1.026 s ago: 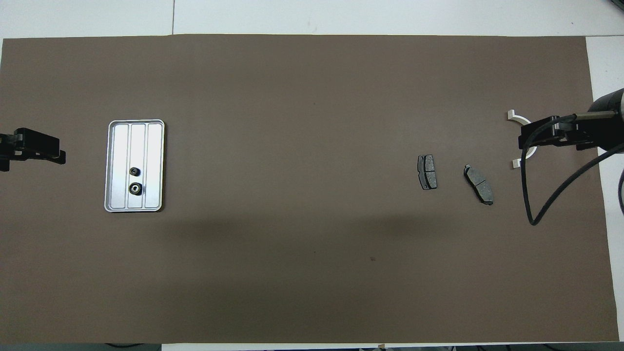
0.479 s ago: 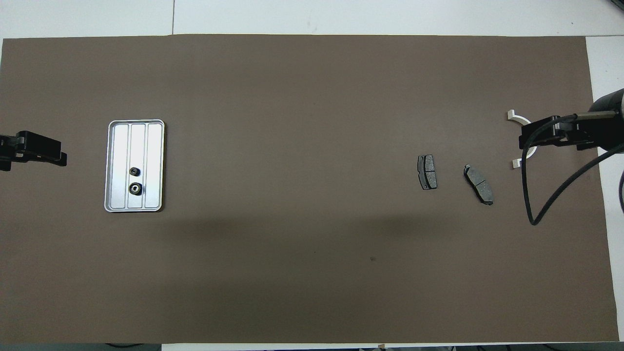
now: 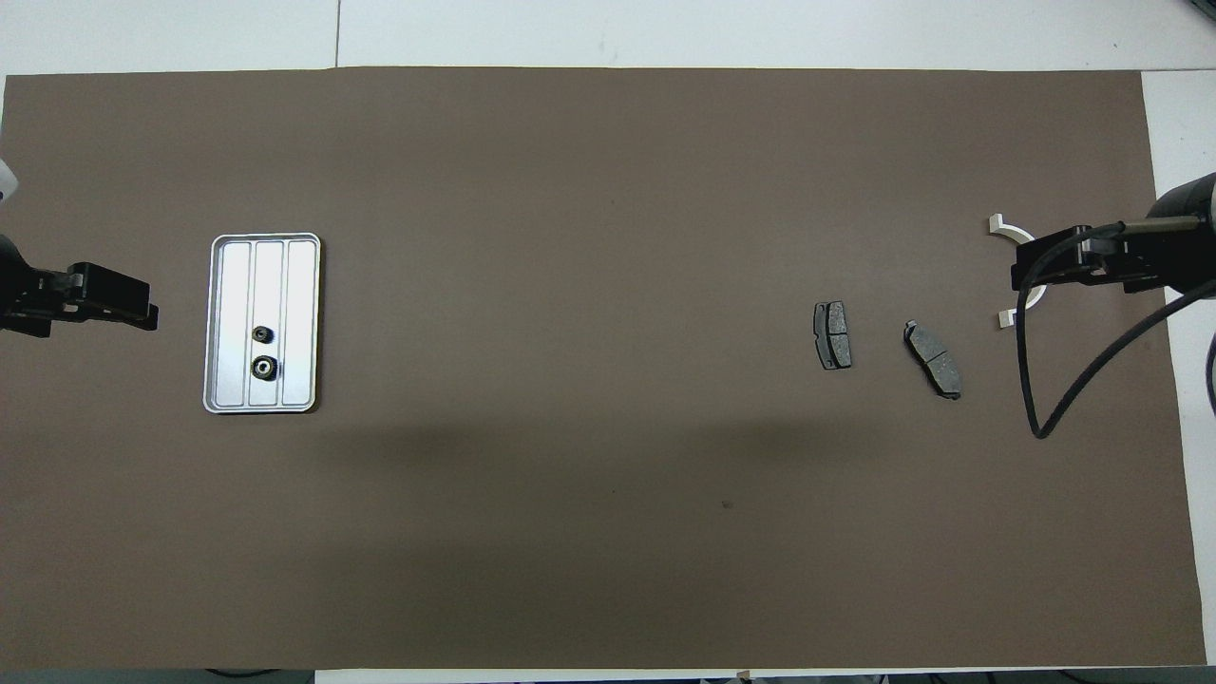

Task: Place bearing gear from tray to pile

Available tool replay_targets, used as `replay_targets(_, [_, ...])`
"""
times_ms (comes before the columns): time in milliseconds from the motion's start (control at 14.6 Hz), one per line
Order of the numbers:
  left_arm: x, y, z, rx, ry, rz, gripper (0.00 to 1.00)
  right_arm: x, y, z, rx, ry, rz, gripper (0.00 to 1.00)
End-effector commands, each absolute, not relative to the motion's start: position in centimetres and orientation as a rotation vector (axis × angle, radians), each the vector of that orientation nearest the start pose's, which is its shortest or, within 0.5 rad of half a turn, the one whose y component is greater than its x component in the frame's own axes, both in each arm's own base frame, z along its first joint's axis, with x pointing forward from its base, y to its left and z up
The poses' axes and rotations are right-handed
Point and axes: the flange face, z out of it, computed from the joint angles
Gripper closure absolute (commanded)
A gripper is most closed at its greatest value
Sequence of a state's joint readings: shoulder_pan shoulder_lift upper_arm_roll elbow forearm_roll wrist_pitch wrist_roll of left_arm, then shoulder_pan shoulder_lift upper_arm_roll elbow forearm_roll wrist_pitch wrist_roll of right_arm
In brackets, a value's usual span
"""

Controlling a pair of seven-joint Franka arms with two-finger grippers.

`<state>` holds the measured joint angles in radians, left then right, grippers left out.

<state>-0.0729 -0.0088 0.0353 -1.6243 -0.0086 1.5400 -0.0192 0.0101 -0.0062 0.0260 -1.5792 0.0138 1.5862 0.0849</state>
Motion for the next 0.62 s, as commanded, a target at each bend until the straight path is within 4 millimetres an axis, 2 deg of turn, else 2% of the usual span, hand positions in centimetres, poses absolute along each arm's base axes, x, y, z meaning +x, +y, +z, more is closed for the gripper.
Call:
replay_targets(0, [54.0, -1.9, 60.1, -3.146, 0.017, 0.090, 0.00, 54.9, 2.1, 62.7, -3.122, 0.108, -0.025, 0.00])
replay_targets(137, [53.6, -1.5, 58.5, -3.147, 0.002, 0.090, 0.00, 55.0, 1.3, 62.7, -3.119, 0.125, -0.024, 0.00])
replay_targets(205, [53.3, -2.1, 56.6, -3.144, 0.012, 0.097, 0.00, 54.9, 0.2, 62.8, -3.118, 0.151, -0.027, 0.00])
replay_targets(342, [52.3, -2.6, 52.6, -3.146, 0.033, 0.068, 0.00, 54.9, -0.4, 62.8, -3.115, 0.175, -0.025, 0.00])
replay_targets(547, [52.7, -2.1, 48.0, -3.145, 0.049, 0.077, 0.00, 54.9, -0.8, 64.1, -3.108, 0.193, -0.089, 0.00])
